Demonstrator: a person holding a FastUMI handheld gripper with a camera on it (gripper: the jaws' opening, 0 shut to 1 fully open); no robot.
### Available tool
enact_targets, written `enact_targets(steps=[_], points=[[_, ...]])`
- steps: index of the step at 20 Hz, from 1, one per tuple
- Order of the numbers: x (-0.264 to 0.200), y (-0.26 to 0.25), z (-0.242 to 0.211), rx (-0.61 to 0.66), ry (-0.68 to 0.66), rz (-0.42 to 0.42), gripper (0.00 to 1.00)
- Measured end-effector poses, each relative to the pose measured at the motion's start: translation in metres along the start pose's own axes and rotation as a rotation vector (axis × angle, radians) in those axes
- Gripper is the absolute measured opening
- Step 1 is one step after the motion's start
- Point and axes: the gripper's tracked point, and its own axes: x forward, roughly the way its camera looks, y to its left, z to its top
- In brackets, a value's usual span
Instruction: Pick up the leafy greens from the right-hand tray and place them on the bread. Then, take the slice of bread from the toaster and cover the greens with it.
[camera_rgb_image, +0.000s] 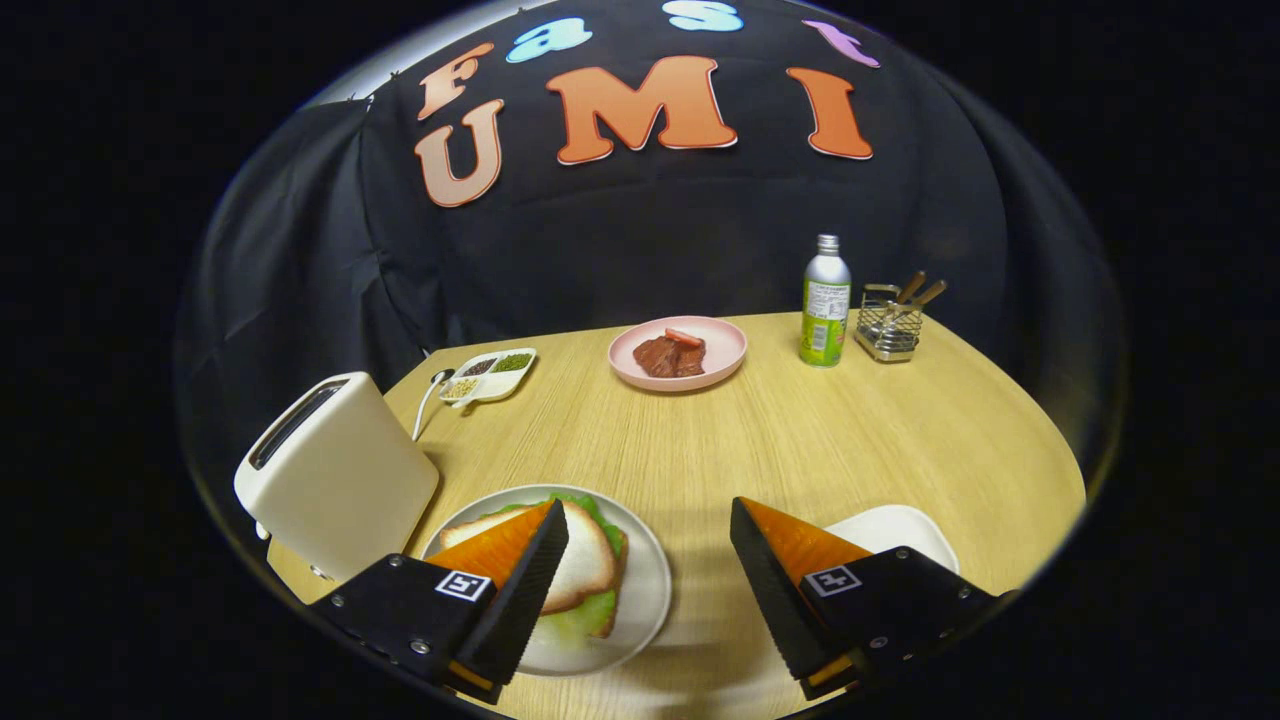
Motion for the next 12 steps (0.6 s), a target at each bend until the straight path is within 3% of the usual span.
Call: enact_targets(steps=[12], points=[[-0.096,-0.102,0.089,-0.085,-0.259,-0.134,0.97]])
